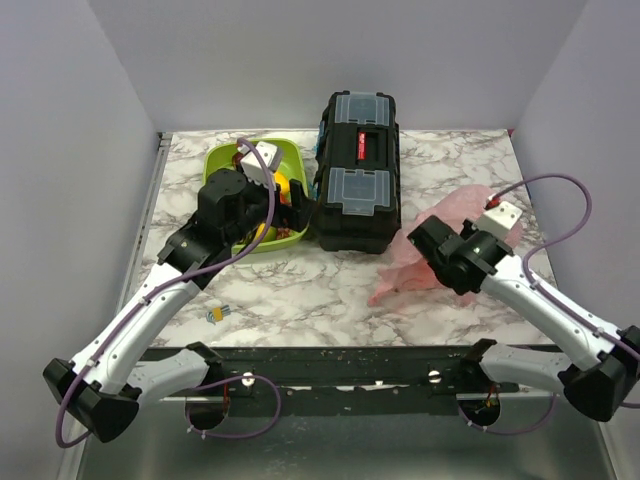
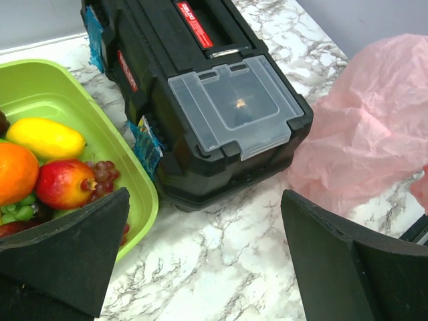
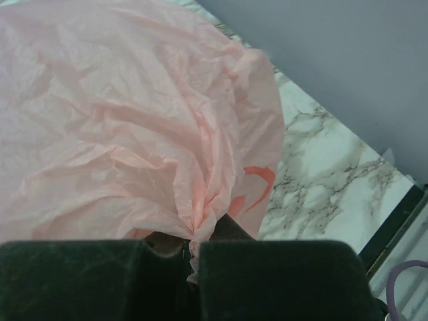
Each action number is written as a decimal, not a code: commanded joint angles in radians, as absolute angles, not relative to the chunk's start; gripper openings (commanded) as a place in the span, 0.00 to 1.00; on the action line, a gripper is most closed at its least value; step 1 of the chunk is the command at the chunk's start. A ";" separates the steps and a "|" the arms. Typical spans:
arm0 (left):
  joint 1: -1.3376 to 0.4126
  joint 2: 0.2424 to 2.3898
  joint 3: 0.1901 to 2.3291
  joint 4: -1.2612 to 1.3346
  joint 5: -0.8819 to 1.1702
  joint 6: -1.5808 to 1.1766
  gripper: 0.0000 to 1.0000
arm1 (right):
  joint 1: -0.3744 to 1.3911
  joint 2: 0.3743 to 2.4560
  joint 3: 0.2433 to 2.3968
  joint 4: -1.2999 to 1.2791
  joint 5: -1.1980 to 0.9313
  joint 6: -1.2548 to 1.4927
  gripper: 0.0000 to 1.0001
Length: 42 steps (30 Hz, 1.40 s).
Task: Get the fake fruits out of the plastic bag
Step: Move the plastic bag to the center of the board.
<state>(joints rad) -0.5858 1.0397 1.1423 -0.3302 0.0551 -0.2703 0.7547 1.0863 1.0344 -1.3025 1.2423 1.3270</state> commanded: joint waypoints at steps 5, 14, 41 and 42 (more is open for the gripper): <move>-0.612 1.003 1.109 -0.284 0.009 -0.231 0.93 | 0.446 1.105 0.910 -0.708 0.913 0.793 0.10; -0.629 0.989 1.104 -0.282 -0.035 -0.223 0.93 | 0.431 1.058 0.933 -0.766 0.854 0.809 0.48; -0.651 0.848 1.037 -0.149 -0.085 -0.230 0.99 | 0.431 0.493 1.163 -0.873 0.585 0.506 1.00; -0.651 0.834 1.044 -0.154 -0.086 -0.232 0.99 | 0.431 0.474 1.164 -0.852 0.570 0.487 1.00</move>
